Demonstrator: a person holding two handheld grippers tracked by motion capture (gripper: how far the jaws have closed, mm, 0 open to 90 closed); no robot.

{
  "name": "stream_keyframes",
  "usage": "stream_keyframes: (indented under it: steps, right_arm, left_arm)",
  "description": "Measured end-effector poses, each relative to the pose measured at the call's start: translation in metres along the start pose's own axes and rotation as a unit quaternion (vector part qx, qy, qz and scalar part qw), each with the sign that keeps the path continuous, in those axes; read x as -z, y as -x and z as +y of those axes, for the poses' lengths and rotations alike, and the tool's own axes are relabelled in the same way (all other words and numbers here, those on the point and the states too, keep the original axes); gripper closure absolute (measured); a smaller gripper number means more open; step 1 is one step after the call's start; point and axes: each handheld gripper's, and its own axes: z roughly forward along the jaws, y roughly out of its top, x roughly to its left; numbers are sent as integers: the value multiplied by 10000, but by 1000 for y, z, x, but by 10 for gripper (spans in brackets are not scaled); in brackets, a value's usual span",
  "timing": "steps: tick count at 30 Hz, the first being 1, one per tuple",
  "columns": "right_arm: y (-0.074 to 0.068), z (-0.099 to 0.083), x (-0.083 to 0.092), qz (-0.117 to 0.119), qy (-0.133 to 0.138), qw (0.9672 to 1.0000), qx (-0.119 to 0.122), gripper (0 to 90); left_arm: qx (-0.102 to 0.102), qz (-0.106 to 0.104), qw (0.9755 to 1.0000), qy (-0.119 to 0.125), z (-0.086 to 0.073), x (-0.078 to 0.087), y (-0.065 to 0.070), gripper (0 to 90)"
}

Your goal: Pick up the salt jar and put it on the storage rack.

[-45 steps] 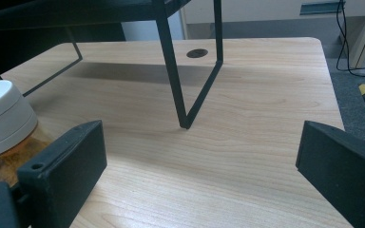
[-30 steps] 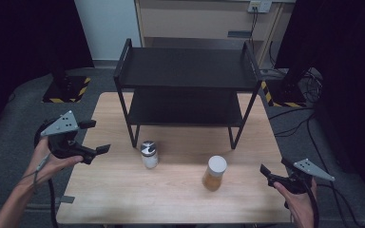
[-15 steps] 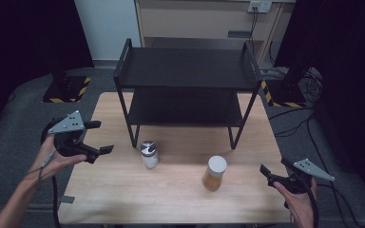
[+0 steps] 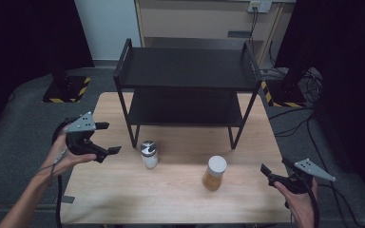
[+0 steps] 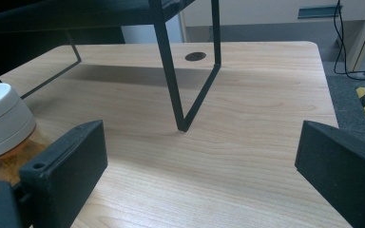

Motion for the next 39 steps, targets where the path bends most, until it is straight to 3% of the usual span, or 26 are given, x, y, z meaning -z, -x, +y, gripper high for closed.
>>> stream_keyframes:
  steps: [5, 12, 18, 28, 32, 38, 39]
  right_arm:
    - [0, 0, 1, -15, 22, 10000, -1, 39]
    - [0, 0, 1, -30, 31, 10000, -4, 39]
    - [1, -1, 2, -34, 42, 10000, -5, 39]
    - [1, -1, 2, -57, 59, 10000, -7, 40]
    - [1, -1, 3, -53, 69, 10000, -8, 41]
    - [2, -1, 2, -50, 60, 10000, -7, 42]
    - [2, -1, 2, -49, 64, 10000, -10, 42]
  left_arm:
    - [-110, -77, 9997, -190, 4, -16, -3, 26]
    - [-84, -290, 9991, -282, 6, -38, -8, 31]
    - [-138, -443, 9976, -513, 11, -61, -10, 35]
    - [-24, -711, 9953, -655, 10, -99, -16, 55]
    - [-110, -720, 9939, -825, 11, -113, -15, 65]
    - [-90, -778, 9930, -889, 9, -128, -14, 94]
    - [-172, -779, 9924, -939, 11, -130, -15, 97]
